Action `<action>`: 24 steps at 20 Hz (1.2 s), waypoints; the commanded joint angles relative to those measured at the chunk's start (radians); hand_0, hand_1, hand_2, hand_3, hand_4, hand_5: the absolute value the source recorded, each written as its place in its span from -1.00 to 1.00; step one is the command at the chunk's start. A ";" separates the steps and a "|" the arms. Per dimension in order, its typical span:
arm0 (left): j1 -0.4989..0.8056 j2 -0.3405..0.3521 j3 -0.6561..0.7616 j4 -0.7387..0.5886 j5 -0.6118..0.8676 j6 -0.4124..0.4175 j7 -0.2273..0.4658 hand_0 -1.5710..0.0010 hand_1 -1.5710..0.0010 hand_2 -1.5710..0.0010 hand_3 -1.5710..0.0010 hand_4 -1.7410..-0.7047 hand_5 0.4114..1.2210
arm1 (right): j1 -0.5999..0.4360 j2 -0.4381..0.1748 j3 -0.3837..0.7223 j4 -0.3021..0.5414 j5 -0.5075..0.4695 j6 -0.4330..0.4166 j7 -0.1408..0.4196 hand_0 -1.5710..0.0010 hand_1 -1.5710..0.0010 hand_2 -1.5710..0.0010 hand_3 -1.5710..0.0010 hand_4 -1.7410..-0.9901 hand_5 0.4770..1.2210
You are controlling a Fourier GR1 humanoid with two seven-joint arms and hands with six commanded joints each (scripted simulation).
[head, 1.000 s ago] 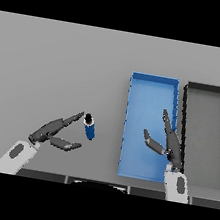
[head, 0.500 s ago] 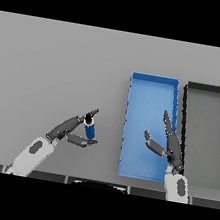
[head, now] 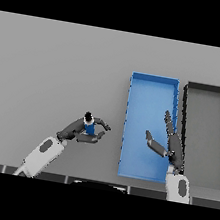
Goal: Pick up the blue pipe and place it into the blue bin.
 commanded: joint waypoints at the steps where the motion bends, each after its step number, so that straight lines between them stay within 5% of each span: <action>1: 0.003 -0.012 -0.001 -0.002 0.006 0.001 0.000 0.25 0.09 -0.04 -0.07 -0.45 0.22 | -0.001 0.004 0.005 0.014 0.008 -0.002 -0.001 1.00 1.00 1.00 1.00 0.12 -0.49; 4: 0.019 -0.024 -0.015 -0.004 0.001 -0.006 -0.044 -0.36 -0.44 -0.51 -0.51 -0.71 0.60 | 0.004 -0.008 -0.002 0.014 0.010 -0.001 -0.017 1.00 1.00 1.00 1.00 0.15 -0.50; 8: 0.027 -0.018 -0.037 -0.036 -0.016 0.024 -0.031 -0.74 -0.77 -0.80 -0.76 -0.86 0.84 | -0.007 -0.007 0.005 0.017 0.023 -0.005 -0.006 1.00 1.00 1.00 1.00 0.21 -0.50; 15: -0.019 -0.052 -0.049 -0.157 0.002 0.041 -0.057 -0.94 -0.95 -0.96 -0.85 -0.95 0.97 | -0.016 -0.004 0.013 0.022 0.048 -0.017 -0.015 1.00 1.00 1.00 1.00 0.24 -0.49; 24: -0.072 -0.053 -0.067 -0.266 0.033 0.025 0.098 -0.99 -0.99 -0.99 -0.83 -0.97 1.00 | -0.005 -0.020 0.004 0.030 0.035 0.001 -0.049 1.00 1.00 1.00 1.00 0.25 -0.43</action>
